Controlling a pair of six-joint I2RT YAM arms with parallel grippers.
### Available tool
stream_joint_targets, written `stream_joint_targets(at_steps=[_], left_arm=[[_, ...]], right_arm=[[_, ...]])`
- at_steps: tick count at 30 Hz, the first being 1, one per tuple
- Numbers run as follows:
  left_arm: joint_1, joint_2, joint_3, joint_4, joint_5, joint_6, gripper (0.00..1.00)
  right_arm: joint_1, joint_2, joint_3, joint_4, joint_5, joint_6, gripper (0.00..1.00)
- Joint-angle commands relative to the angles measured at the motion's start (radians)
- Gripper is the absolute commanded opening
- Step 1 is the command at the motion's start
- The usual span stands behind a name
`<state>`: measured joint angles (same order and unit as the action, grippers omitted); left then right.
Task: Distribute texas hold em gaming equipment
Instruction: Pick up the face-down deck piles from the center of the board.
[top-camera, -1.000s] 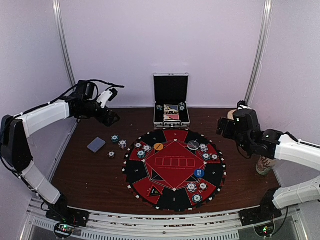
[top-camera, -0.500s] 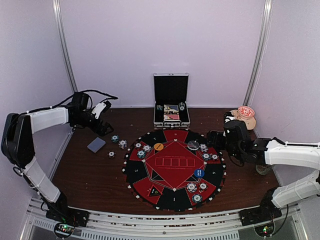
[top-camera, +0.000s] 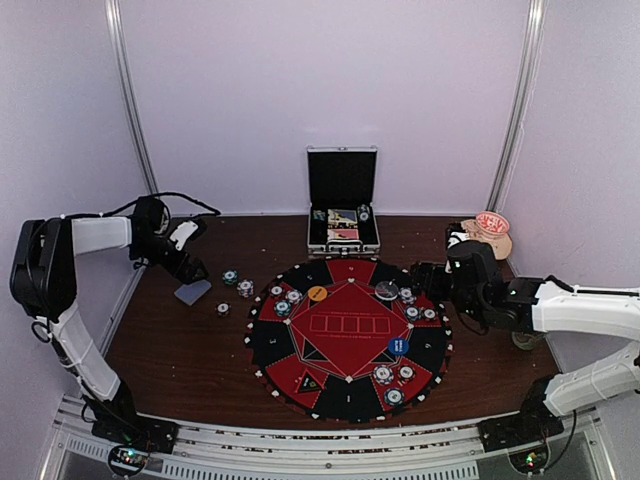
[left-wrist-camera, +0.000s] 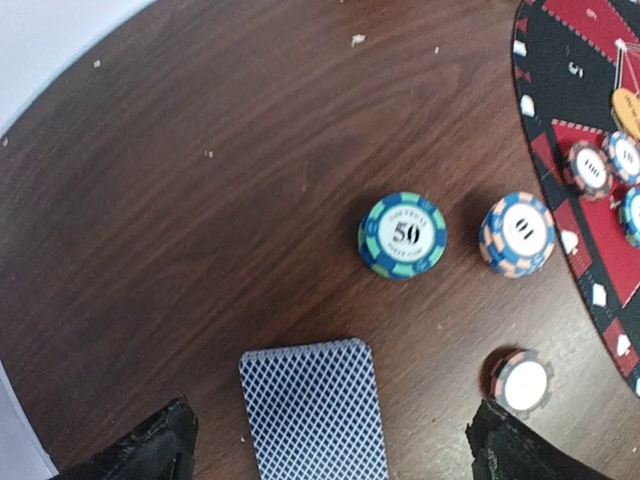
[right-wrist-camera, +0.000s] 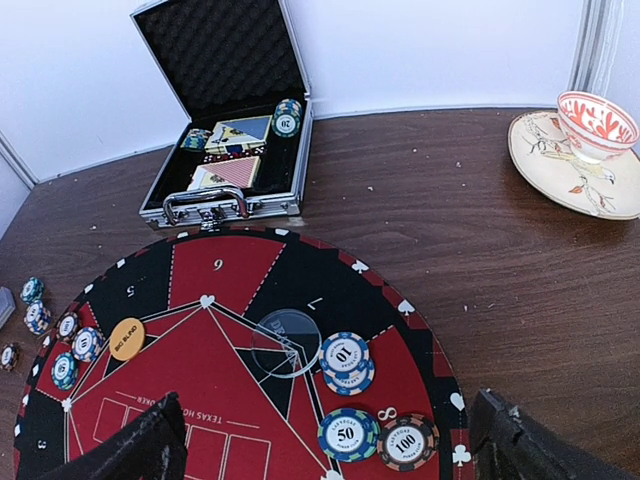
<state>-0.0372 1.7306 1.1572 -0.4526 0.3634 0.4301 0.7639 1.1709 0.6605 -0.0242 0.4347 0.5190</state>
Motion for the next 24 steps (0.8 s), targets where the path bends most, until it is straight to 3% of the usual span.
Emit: stream_joint_targets(at_steps=[1,24], left_arm=[[0.003,0.025,0.016,-0.021,-0.025,0.055,0.98],[0.023,0.168,0.117,-0.145,-0.168,0.110,0.98]], right_arm=[[0.011,-0.010,-0.013,0.017,0.036,-0.011,1.00],[0.029,-0.005,-0.009,0.013,0.058,-0.014,1.00]])
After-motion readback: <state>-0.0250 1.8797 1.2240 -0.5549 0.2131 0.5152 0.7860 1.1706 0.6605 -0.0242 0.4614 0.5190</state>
